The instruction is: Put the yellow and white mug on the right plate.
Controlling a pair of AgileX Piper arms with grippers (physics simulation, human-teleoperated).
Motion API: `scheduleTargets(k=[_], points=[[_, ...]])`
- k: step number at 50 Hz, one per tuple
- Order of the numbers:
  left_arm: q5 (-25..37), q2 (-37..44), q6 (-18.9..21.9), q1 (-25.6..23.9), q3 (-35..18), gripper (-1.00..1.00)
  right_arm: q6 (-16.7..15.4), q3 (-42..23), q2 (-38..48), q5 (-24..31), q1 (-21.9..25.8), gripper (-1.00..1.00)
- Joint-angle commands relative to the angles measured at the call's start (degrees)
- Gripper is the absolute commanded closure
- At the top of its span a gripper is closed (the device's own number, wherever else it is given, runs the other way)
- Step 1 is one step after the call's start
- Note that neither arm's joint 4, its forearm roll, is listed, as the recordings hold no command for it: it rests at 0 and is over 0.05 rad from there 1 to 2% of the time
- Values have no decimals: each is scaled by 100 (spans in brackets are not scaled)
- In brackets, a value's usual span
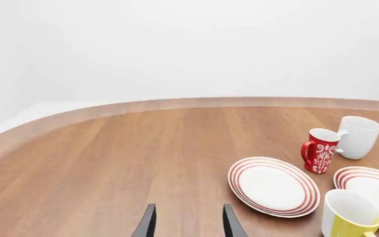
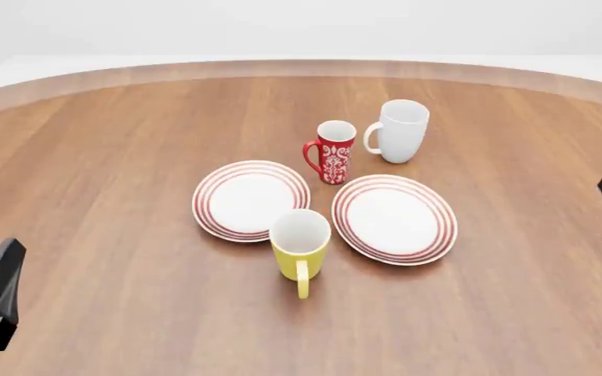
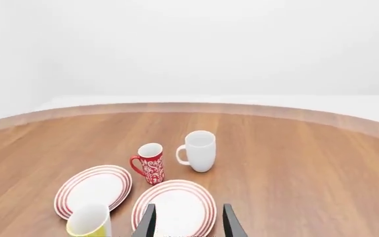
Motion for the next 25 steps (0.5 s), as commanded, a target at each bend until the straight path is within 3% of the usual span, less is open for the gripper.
scheduleTargets(k=[1, 3, 6, 8, 13, 14, 24, 25], points=[[0, 0, 0, 0, 0, -100, 271, -779, 1143, 315, 735, -100], [0, 0, 0, 0, 0, -100, 407, -769, 1390, 297, 740, -100], [0, 0, 0, 0, 0, -100, 313, -777, 1593, 275, 926, -100], [0, 0, 0, 0, 0, -100, 552, -803, 1871, 344, 1143, -100], [0, 0, 0, 0, 0, -100, 501, -1103, 1962, 512, 1325, -100], [0, 0, 0, 0, 0, -100, 324, -1192, 2115, 531, 1487, -100], [0, 0, 0, 0, 0, -100, 577, -1785, 2883, 1024, 1670, -100], [0, 0, 0, 0, 0, -100, 481, -1859, 2939, 1073, 1654, -100]])
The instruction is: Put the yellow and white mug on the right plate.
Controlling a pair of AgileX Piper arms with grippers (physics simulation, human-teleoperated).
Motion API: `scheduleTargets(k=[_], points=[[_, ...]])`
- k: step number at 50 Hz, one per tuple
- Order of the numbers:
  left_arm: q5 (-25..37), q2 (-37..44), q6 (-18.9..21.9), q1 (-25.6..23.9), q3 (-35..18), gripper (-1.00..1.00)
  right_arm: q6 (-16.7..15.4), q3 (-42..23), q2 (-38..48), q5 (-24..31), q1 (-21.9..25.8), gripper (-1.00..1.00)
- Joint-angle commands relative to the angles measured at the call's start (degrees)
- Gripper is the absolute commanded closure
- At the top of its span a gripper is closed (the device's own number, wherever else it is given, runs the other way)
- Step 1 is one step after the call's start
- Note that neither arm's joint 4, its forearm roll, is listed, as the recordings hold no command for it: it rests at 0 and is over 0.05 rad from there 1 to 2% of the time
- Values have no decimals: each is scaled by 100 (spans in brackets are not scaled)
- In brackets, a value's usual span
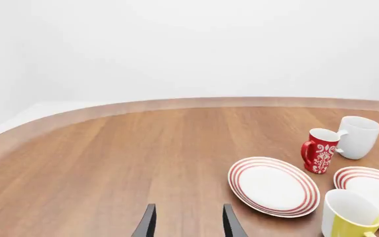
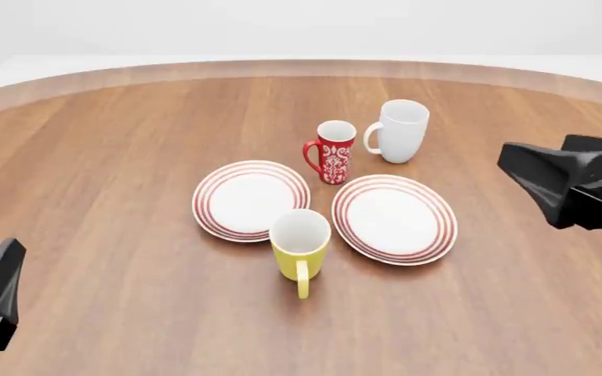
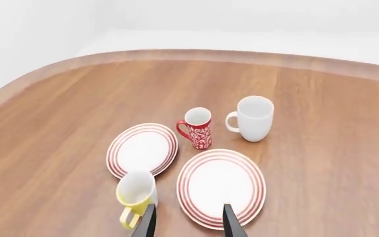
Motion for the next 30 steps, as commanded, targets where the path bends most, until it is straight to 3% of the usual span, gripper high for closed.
scheduleTargets(k=[1, 6, 7, 15, 30], points=[[0, 0, 0, 0, 0, -100, 119, -688, 895, 481, 329, -100], [0, 0, 0, 0, 0, -100, 202, -805, 1184, 540, 202, -100], [0, 0, 0, 0, 0, -100, 259, -805, 1339, 511, 454, -100], [0, 0, 0, 0, 0, -100, 621, -989, 1594, 616, 575, -100], [0, 0, 0, 0, 0, -100, 546, -1114, 1662, 646, 737, -100]])
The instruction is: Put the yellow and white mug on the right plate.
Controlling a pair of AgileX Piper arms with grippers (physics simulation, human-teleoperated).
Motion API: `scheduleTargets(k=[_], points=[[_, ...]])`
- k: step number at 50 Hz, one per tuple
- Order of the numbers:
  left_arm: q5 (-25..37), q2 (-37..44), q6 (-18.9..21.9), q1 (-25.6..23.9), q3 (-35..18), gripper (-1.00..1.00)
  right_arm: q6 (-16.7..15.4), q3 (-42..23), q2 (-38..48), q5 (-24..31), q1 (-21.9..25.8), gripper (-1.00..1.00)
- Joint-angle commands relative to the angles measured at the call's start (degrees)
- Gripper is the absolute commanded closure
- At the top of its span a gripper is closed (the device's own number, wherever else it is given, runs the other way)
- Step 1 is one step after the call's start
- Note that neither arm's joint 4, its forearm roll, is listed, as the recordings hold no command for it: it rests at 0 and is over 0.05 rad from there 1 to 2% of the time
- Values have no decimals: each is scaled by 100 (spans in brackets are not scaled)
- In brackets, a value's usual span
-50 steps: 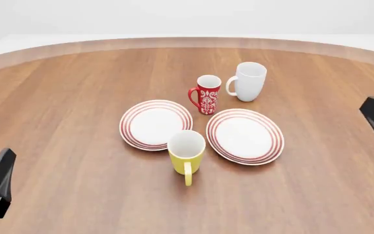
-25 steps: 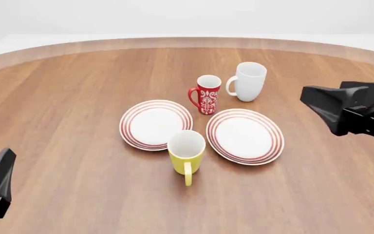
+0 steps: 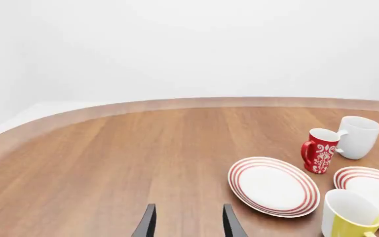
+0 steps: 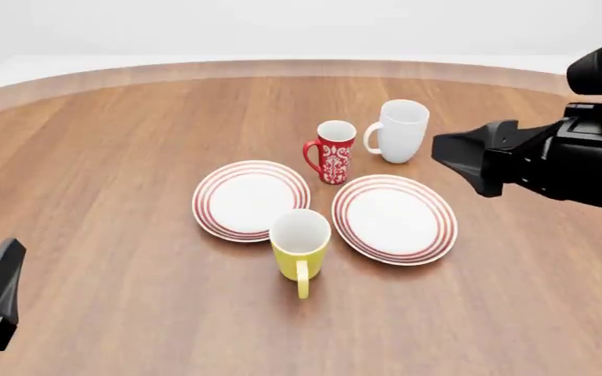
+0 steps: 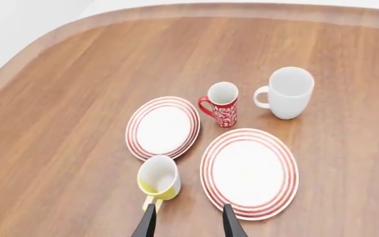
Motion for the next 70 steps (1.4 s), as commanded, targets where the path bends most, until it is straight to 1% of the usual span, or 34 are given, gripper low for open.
scheduleTargets(k=[1, 9, 12, 14, 15, 17, 21, 25, 27, 29, 31, 32, 34, 36, 45, 46, 47, 48, 50, 52, 55, 57, 61, 64, 70], points=[[0, 0, 0, 0, 0, -100, 34, -111, 141, 48, 108, -100], [0, 0, 0, 0, 0, -100, 34, -111, 141, 48, 108, -100], [0, 0, 0, 0, 0, -100, 35, -250, 117, 221, 16, -100], [0, 0, 0, 0, 0, -100, 67, -109, 172, 74, 60, -100], [0, 0, 0, 0, 0, -100, 93, -173, 248, 98, 50, -100], [0, 0, 0, 0, 0, -100, 176, -83, 246, 52, -14, -100], [0, 0, 0, 0, 0, -100, 190, -205, 471, 67, -57, -100], [0, 0, 0, 0, 0, -100, 283, -335, 693, 48, -2, -100], [0, 0, 0, 0, 0, -100, 328, -235, 738, -63, 52, -100], [0, 0, 0, 0, 0, -100, 360, -284, 919, -114, 95, -100], [0, 0, 0, 0, 0, -100, 377, -399, 992, -46, 108, -100], [0, 0, 0, 0, 0, -100, 448, -279, 1088, -179, 156, -100], [0, 0, 0, 0, 0, -100, 513, -393, 1195, -159, 238, -100], [0, 0, 0, 0, 0, -100, 551, -295, 1260, -296, 295, -100], [0, 0, 0, 0, 0, -100, 776, -249, 1479, -508, 479, -100], [0, 0, 0, 0, 0, -100, 847, -178, 1454, -546, 471, -100], [0, 0, 0, 0, 0, -100, 1005, -12, 1422, -628, 411, -100], [0, 0, 0, 0, 0, -100, 961, 11, 1441, -675, 467, -100], [0, 0, 0, 0, 0, -100, 1082, 58, 1497, -773, 583, -100], [0, 0, 0, 0, 0, -100, 1199, 188, 1512, -897, 602, -100], [0, 0, 0, 0, 0, -100, 1284, 309, 1570, -1069, 638, -100], [0, 0, 0, 0, 0, -100, 1281, 326, 1547, -1088, 571, -100], [0, 0, 0, 0, 0, -100, 1302, 213, 1679, -1096, 694, -100], [0, 0, 0, 0, 0, -100, 1229, 157, 1788, -1098, 718, -100], [0, 0, 0, 0, 0, -100, 1214, 178, 2109, -1277, 812, -100]])
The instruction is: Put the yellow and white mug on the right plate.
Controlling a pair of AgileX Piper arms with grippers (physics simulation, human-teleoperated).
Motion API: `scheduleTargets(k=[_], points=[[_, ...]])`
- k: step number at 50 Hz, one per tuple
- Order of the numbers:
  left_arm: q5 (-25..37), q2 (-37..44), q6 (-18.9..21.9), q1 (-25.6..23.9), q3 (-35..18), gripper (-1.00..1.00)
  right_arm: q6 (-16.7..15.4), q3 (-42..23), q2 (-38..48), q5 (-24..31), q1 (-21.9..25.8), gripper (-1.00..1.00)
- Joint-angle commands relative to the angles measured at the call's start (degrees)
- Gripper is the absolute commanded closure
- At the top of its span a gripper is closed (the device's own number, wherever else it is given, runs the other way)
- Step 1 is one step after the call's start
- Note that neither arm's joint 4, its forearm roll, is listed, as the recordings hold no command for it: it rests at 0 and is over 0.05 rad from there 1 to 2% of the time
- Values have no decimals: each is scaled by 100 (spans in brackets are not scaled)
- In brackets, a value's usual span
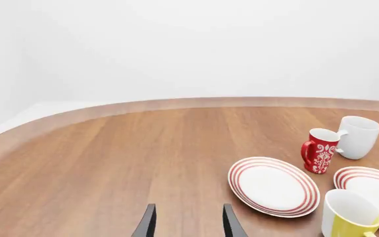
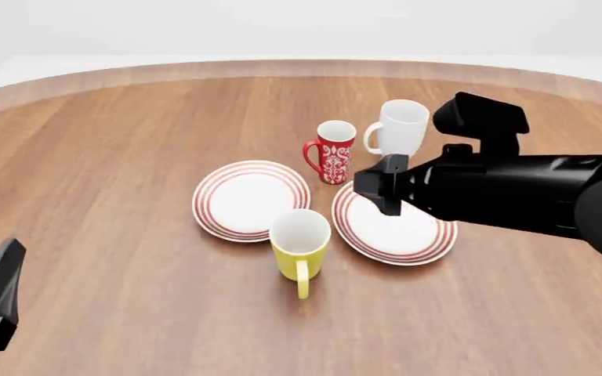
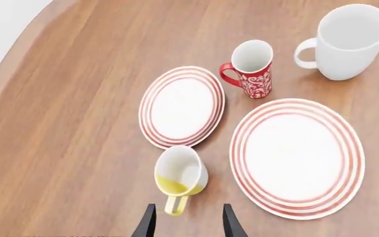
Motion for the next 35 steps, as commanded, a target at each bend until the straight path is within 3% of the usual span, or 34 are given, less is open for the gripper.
scheduleTargets(k=[1, 9, 19, 35], points=[[0, 0, 0, 0, 0, -100, 44, 57, 401, -287, 115, -100], [0, 0, 0, 0, 0, -100, -111, -32, 783, -435, 158, -100], [0, 0, 0, 0, 0, -100, -250, -291, 1060, -244, 257, -100], [0, 0, 0, 0, 0, -100, -9, -126, 1548, -666, 442, -100]])
